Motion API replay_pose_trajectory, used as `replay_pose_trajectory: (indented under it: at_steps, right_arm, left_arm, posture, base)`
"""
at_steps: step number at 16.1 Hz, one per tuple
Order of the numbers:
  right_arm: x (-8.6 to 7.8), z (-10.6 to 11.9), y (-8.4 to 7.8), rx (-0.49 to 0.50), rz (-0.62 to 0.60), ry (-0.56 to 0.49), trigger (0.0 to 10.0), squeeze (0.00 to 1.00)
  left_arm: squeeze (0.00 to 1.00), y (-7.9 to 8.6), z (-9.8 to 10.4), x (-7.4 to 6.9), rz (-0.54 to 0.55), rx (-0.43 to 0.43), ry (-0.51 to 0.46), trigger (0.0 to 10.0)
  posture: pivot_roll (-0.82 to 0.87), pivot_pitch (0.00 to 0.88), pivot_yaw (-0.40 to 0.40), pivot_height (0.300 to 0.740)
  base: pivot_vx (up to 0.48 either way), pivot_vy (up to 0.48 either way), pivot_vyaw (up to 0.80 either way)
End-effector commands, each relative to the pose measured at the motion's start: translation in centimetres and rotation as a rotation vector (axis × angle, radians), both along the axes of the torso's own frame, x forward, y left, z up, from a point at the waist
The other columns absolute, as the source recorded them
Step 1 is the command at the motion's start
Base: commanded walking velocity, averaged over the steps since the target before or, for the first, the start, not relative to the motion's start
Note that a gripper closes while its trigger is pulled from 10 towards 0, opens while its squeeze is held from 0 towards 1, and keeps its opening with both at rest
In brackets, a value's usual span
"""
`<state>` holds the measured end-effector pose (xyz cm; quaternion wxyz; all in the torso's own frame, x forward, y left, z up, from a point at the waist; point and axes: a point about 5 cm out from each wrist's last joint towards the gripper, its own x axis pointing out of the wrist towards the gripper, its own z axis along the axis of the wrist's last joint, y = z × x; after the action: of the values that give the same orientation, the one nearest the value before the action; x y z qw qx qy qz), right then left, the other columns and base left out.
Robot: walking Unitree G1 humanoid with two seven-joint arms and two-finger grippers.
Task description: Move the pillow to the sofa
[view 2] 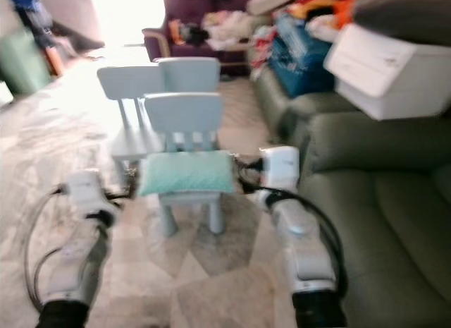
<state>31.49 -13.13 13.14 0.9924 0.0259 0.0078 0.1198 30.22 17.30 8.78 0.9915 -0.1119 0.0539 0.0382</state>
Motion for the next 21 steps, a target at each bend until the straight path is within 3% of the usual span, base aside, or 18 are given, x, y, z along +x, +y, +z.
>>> replay_pose_trajectory:
  at_steps: [1,21]
  right_arm:
    - [0.09,0.73,1.14,0.015,0.036,-0.026,10.0,0.0]
    - [0.01,0.76,1.36,0.002,0.044,-0.032,10.0,0.0]
  left_arm:
    - [0.0,1.24,0.42,0.0,0.035,0.019,-0.013,10.0]
    - [0.0,0.94,0.31,-0.05,0.028,0.001,-0.014,10.0]
  posture:
    - [-0.18,0.0,0.005,0.74]
    - [-0.19,0.0,0.006,0.74]
  base:
    - [0.45,0.0,0.0]
    - [0.47,0.0,0.0]
